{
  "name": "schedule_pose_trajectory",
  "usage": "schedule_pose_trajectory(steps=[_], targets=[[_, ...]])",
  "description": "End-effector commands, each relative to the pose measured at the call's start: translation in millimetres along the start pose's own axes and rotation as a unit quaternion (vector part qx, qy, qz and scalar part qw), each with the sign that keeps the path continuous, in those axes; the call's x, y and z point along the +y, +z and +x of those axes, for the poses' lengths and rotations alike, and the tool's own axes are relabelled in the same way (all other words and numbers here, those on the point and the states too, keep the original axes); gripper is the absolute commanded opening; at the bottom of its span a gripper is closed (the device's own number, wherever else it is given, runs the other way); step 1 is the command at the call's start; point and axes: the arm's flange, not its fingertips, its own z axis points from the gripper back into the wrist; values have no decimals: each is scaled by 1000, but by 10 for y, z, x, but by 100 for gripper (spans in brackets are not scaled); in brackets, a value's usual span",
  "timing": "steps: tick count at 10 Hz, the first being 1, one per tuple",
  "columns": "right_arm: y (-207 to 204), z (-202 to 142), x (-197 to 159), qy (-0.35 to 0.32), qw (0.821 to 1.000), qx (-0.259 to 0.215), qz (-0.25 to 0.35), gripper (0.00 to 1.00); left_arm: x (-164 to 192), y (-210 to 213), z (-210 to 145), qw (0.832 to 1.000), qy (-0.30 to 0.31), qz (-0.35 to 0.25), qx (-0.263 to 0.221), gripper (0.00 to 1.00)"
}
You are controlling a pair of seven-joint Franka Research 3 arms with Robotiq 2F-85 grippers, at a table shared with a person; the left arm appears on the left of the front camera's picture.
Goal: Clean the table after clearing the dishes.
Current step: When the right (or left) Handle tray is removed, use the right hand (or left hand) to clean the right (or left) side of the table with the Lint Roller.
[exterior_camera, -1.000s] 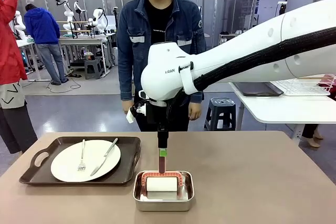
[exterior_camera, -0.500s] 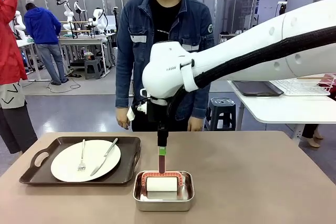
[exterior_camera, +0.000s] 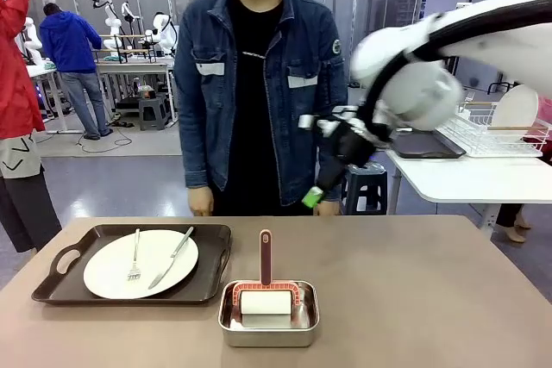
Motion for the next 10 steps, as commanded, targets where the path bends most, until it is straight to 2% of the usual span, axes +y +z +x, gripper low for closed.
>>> schedule_pose_trajectory(steps=[1,3,4,5,7,8,9,10], targets=[[83,-1021,-195,-149,946,-258,131,100,-6,28,-18,1000,-8,-9,-7,100],[370,-1936,-350,-220,896,-360,136,100,-6,28,-18,1000,-8,-9,-7,100],[552,-2401,-426,-239,865,-411,161,100,-6,28,-18,1000,-8,-9,-7,100],[674,-2682,-458,-254,849,-433,166,100,-6,28,-18,1000,-8,-9,-7,100],[1062,-3666,-446,-308,798,-496,150,100,-6,28,-18,1000,-8,-9,-7,100],[1144,-3946,-397,-285,794,-520,133,100,-6,28,-18,1000,-8,-9,-7,100],[1231,-4308,-306,-303,787,-522,127,100,-6,28,-18,1000,-8,-9,-7,100],[1306,-4525,-193,-316,782,-526,109,100,-6,28,-18,1000,-8,-9,-7,100]])
